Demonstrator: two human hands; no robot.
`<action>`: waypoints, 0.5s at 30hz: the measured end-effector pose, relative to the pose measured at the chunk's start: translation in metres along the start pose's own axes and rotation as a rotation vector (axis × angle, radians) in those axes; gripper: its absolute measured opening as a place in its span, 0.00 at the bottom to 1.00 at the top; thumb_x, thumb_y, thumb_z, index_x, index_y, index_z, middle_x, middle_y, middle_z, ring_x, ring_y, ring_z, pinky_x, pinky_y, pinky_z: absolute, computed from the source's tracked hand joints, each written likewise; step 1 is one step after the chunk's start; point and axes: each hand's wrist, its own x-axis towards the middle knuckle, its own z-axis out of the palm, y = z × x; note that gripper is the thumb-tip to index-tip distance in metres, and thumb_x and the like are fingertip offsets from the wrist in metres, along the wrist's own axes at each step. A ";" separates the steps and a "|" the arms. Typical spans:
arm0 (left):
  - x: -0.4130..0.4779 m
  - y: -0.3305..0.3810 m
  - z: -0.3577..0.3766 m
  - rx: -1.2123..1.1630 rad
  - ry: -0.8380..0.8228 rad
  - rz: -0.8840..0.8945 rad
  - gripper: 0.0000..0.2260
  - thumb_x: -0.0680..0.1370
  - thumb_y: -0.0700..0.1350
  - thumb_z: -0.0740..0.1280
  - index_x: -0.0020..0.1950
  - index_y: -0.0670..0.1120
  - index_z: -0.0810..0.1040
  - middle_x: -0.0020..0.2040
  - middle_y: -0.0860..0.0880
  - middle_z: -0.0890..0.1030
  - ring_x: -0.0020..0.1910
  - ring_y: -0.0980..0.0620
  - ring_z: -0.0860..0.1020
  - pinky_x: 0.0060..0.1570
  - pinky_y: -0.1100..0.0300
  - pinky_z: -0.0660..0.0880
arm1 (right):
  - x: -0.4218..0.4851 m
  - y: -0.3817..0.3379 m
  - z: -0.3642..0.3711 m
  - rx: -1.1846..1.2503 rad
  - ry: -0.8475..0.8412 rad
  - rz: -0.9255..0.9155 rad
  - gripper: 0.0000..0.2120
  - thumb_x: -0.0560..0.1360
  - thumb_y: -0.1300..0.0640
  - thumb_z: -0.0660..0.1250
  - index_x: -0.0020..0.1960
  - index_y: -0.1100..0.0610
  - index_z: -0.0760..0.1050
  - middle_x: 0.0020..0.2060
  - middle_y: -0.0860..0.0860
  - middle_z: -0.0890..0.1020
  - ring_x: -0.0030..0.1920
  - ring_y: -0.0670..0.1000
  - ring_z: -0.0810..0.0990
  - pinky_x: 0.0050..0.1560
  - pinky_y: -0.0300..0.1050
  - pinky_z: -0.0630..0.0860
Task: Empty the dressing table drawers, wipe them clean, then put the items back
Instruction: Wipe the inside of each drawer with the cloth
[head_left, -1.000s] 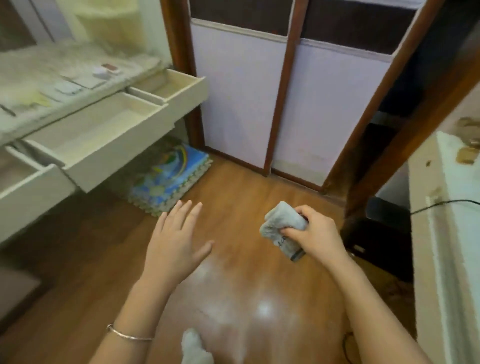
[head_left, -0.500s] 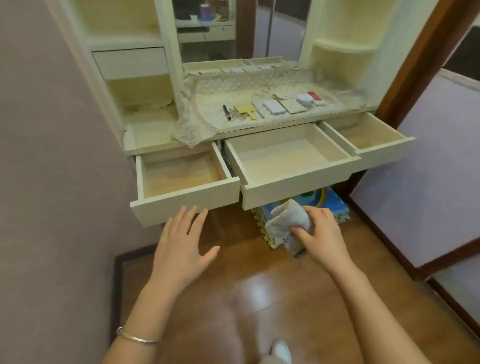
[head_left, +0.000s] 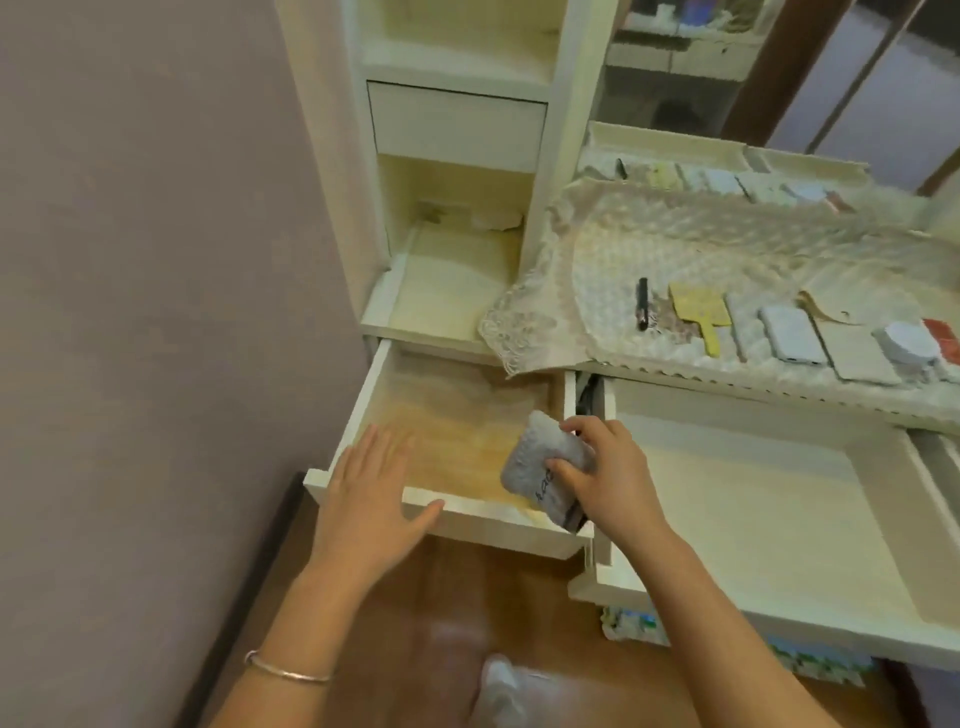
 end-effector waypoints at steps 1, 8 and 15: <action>0.008 -0.004 0.000 0.006 -0.001 -0.042 0.33 0.76 0.63 0.56 0.75 0.52 0.48 0.77 0.50 0.46 0.75 0.52 0.41 0.69 0.57 0.37 | 0.018 -0.001 0.005 -0.006 -0.034 -0.015 0.16 0.73 0.56 0.68 0.60 0.51 0.72 0.51 0.49 0.70 0.47 0.46 0.69 0.48 0.38 0.66; 0.036 -0.041 0.014 -0.023 -0.042 -0.320 0.33 0.76 0.62 0.56 0.75 0.52 0.47 0.77 0.49 0.46 0.75 0.50 0.41 0.70 0.56 0.40 | 0.114 -0.013 0.062 -0.183 -0.330 -0.135 0.17 0.75 0.54 0.64 0.64 0.50 0.71 0.58 0.52 0.74 0.55 0.55 0.75 0.50 0.48 0.73; 0.067 -0.078 0.047 -0.070 -0.106 -0.416 0.36 0.76 0.63 0.55 0.75 0.49 0.41 0.76 0.49 0.42 0.74 0.50 0.39 0.68 0.57 0.37 | 0.176 -0.028 0.147 -0.361 -0.588 -0.228 0.20 0.76 0.53 0.61 0.68 0.45 0.67 0.67 0.50 0.71 0.65 0.56 0.68 0.62 0.54 0.70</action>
